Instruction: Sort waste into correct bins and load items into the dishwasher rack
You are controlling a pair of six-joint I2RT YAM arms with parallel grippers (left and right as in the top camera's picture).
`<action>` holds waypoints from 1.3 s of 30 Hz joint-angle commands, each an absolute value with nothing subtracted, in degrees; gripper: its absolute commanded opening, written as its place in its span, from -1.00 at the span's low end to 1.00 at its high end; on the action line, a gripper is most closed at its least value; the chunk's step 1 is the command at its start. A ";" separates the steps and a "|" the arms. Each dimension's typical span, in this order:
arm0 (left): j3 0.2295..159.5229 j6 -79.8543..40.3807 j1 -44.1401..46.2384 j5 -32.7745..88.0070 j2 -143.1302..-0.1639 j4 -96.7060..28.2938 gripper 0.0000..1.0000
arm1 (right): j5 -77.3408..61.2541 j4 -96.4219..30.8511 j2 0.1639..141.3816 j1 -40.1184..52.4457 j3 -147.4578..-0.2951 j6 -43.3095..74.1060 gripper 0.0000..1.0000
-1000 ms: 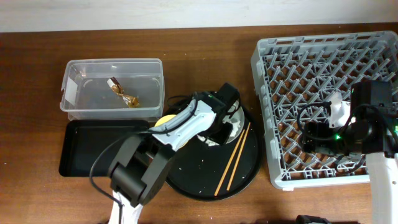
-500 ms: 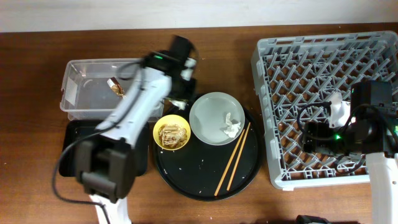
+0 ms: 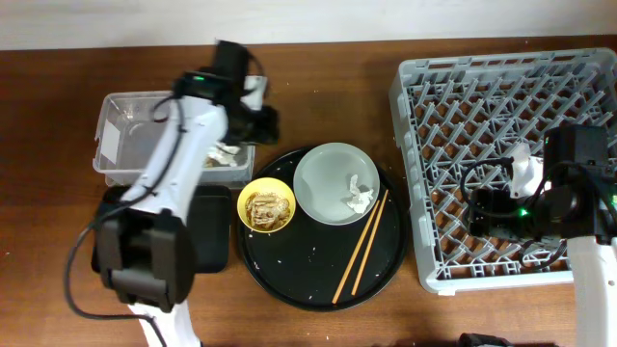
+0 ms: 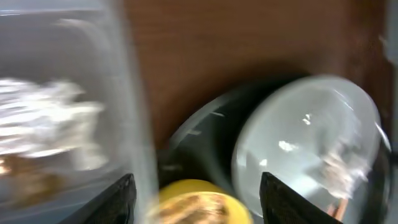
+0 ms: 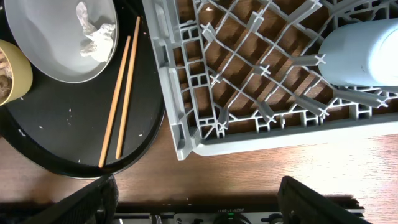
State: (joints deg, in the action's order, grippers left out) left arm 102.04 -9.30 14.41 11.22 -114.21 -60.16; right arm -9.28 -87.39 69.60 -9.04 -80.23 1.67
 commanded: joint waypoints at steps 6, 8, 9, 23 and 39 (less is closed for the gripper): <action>97.30 -8.05 35.24 9.34 -112.92 -48.60 0.29 | -8.78 -87.44 69.47 -8.58 -79.79 1.72 0.71; 93.58 -8.05 38.54 8.32 -112.92 -44.69 0.33 | -8.80 -87.44 69.47 -8.58 -79.79 1.72 0.71; 91.44 -8.05 40.03 7.31 -112.92 -42.74 0.33 | -8.78 -87.46 69.47 -8.58 -79.79 1.72 0.71; 78.67 -8.08 43.62 2.98 -113.67 -31.77 0.04 | -8.78 -87.46 69.47 -8.58 -79.79 1.72 0.71; 79.61 -8.25 41.10 2.94 -110.50 -33.08 -0.99 | -8.78 -87.46 69.47 -8.58 -79.79 1.72 0.72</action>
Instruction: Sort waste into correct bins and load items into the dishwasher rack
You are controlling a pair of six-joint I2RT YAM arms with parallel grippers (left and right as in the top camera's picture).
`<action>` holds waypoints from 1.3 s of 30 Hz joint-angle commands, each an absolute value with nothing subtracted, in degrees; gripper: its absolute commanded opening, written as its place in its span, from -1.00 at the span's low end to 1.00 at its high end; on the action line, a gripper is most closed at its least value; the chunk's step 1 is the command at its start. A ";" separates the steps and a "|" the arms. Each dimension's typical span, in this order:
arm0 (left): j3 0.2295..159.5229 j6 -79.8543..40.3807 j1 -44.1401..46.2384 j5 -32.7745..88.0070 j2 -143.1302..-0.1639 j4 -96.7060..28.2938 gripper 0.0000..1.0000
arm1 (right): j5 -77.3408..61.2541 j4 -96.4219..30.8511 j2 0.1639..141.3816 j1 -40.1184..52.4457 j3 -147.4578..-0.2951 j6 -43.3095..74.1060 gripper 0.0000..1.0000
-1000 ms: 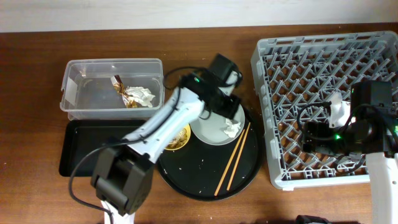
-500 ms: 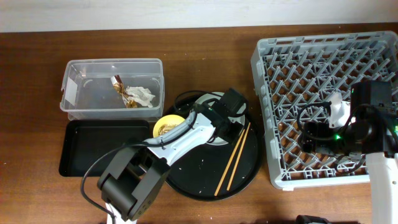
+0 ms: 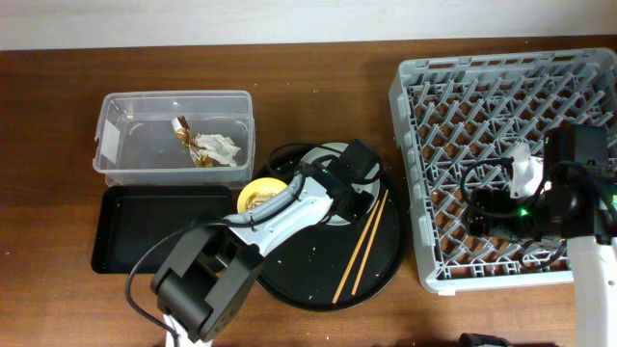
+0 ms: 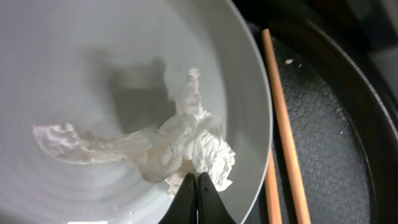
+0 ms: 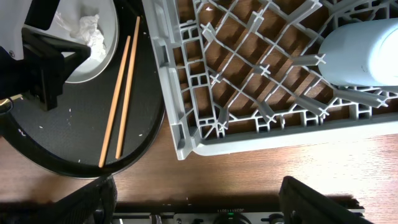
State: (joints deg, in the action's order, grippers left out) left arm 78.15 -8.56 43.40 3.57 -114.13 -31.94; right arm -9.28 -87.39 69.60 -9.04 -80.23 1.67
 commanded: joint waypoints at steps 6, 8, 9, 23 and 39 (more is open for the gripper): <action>79.99 -8.21 29.02 -1.37 -98.72 -35.83 -0.99 | -8.78 -87.42 69.47 -8.58 -79.79 1.72 0.73; 79.99 -8.23 23.20 -1.34 -96.66 -35.92 -0.99 | -8.78 -87.42 69.47 -8.58 -79.79 1.72 0.73; 79.99 -8.23 20.86 -1.34 -96.33 -36.12 -0.99 | -8.78 -87.42 69.47 -8.58 -79.79 1.72 0.73; 79.92 -8.23 8.99 -0.84 -95.81 -41.17 -0.18 | -8.82 -87.13 69.89 -8.58 -79.79 1.74 0.80; 79.75 -10.85 9.63 5.19 -84.86 -71.70 -0.04 | -6.79 -64.36 84.38 19.38 -79.79 6.04 0.64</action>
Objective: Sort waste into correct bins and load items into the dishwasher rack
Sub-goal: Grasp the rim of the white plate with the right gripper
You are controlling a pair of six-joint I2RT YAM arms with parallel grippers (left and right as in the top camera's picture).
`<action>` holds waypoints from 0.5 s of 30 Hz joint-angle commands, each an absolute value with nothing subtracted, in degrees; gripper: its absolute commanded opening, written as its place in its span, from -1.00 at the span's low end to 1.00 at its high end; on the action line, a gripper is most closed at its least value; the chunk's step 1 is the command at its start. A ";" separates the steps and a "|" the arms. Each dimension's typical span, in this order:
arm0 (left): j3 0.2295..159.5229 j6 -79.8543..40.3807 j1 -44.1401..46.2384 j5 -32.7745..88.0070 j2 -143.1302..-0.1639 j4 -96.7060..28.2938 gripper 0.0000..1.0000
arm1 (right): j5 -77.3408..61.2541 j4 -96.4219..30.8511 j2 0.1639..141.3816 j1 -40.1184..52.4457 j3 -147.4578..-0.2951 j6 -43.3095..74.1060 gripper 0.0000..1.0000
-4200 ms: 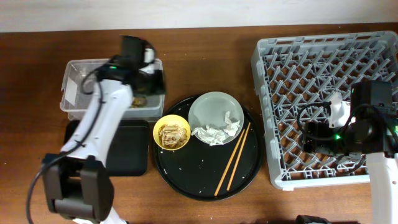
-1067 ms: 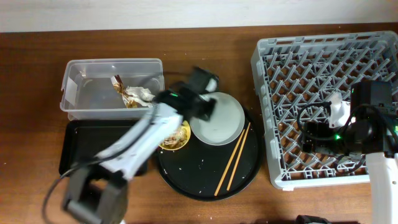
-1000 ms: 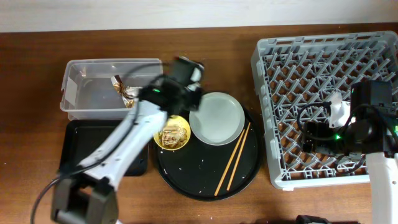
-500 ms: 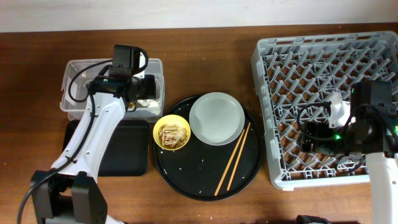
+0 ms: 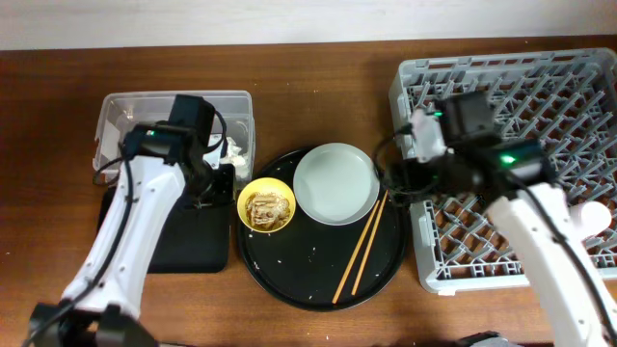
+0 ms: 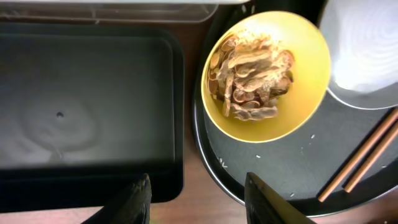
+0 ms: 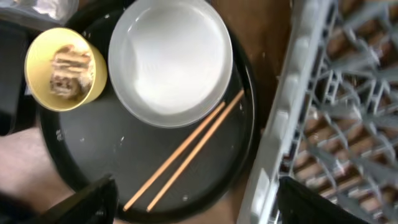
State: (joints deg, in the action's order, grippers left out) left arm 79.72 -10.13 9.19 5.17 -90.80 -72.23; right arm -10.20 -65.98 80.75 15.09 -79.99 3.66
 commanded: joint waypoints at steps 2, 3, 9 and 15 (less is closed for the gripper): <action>79.64 -10.87 9.98 4.56 -82.26 -70.96 -0.03 | -6.79 -63.11 87.59 21.80 -79.79 8.29 0.65; 79.64 -11.11 10.02 4.60 -81.54 -71.00 -0.04 | -6.76 -62.92 89.45 22.68 -79.79 9.80 0.64; 72.20 -12.99 10.07 4.75 -81.01 -67.53 0.06 | -4.19 -59.70 102.41 23.24 -79.79 19.07 0.55; 69.65 -13.28 10.07 4.97 -81.01 -65.08 0.07 | 2.46 -56.03 110.34 23.11 -79.79 26.70 0.29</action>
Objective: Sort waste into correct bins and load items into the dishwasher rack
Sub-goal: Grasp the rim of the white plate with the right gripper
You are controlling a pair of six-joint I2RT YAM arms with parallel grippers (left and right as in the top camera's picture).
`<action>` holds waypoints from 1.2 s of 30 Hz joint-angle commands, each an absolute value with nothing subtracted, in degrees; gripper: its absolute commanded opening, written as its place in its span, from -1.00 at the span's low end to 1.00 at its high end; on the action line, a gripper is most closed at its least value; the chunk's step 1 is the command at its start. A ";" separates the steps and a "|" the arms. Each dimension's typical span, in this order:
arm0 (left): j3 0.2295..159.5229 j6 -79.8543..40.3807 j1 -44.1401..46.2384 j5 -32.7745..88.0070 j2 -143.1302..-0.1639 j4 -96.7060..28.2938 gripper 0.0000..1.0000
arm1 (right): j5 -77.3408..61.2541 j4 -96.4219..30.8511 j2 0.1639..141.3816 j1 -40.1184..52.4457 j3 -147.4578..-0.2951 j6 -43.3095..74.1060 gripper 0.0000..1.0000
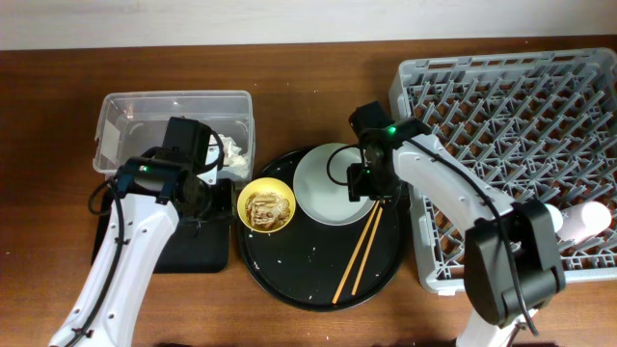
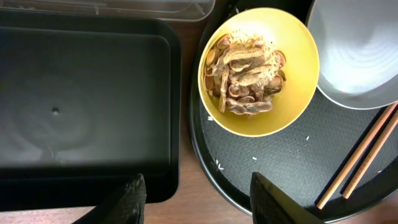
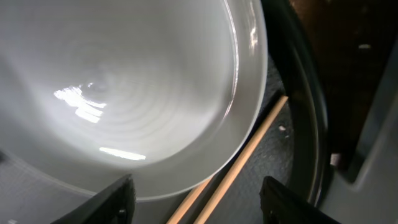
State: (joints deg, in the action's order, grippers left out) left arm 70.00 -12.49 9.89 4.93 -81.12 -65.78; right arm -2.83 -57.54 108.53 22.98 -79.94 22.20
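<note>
A pale grey plate (image 1: 326, 185) lies bare on the round black tray (image 1: 308, 284), beside a yellow bowl (image 1: 267, 206) of food scraps (image 2: 249, 74) and two wooden chopsticks (image 1: 360, 244). My right gripper (image 1: 371, 185) is open and low over the plate's right rim (image 3: 249, 124); its fingers (image 3: 289, 199) straddle the rim and the chopsticks (image 3: 249, 165). My left gripper (image 1: 207, 198) is open over the gap between the black rectangular tray (image 2: 81, 106) and the bowl (image 2: 258, 71). The grey dishwasher rack (image 1: 501, 96) stands at the right.
A clear bin (image 1: 135, 120) at the back left holds crumpled tissue (image 1: 231, 150). A white cup (image 1: 584, 220) lies in the rack near its right edge. The rack's left wall (image 3: 373, 149) is close to my right gripper.
My right gripper was higher above the tray by the rack's left edge; now it is down at the plate's right rim, still open. The left gripper has barely shifted near the bowl.
At first tissue lay in the plate, my left gripper was open at the clear bin and my right hung over the rack near the cup. Then the left was shut on the tissue. Later the plate was bare, and the right arm had come to the tray.
</note>
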 commanded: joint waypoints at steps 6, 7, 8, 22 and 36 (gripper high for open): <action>69.60 -13.26 10.07 4.95 -81.01 -64.75 0.07 | 3.75 -53.69 111.18 23.07 -79.77 26.70 0.12; 69.60 -13.28 10.07 4.95 -81.01 -64.69 0.08 | 3.77 -53.65 111.24 23.07 -79.77 26.72 0.12; 69.60 -13.26 10.07 4.95 -81.01 -64.69 0.07 | 3.77 -53.54 111.28 23.07 -79.77 26.70 0.12; 69.60 -13.26 10.07 4.95 -81.01 -64.69 0.08 | 3.05 -52.86 114.91 22.44 -78.91 27.97 -0.42; 69.60 -13.26 10.07 4.93 -81.01 -64.31 0.08 | 3.36 -54.87 110.30 20.95 -83.35 22.68 -0.92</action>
State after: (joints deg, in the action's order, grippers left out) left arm 69.95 -12.91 9.89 4.93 -81.12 -64.79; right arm 1.65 -53.01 114.06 22.31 -80.07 25.56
